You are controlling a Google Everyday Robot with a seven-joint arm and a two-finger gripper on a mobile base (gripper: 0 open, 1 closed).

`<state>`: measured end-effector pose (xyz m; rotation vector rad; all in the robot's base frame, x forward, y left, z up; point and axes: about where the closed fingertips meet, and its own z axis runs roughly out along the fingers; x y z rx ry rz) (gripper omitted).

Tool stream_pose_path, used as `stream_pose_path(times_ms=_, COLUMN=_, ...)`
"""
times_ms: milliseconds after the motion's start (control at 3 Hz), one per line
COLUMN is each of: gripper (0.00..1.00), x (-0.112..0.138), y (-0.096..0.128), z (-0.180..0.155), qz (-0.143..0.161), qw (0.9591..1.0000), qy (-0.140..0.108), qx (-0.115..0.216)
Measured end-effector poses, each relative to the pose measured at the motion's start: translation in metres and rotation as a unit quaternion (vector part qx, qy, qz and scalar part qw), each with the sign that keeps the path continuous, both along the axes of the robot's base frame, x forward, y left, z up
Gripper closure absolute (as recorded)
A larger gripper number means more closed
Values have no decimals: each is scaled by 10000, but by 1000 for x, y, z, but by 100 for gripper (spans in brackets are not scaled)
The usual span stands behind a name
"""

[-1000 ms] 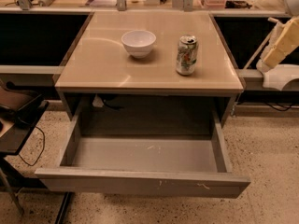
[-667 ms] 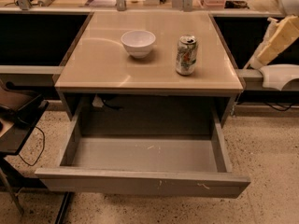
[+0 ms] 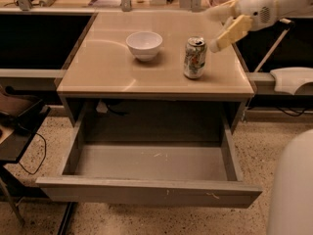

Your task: Place 7up can into top drawer

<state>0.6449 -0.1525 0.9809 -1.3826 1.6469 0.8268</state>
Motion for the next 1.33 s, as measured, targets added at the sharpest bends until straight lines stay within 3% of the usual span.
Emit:
stream_pose_path(times_ms=333, gripper=0, x=20, y=0, z=-10, qz=21, qw=9985, qy=108, qx=531)
stream_pose_path(times_ms=667, gripper=0, x=21, y=-1, z=-16, qz=-85, qw=9992, qy=175, qx=345)
stream_pose_path(times_ms=1000, gripper=0, x=44, y=-5, z=-49, qz=-226, qw=9993, qy=173, qx=257)
stream_pose_path(times_ms=1333, gripper=0, x=77, y=-7, z=-77, qz=-447, qw=9980, qy=93, qx=430)
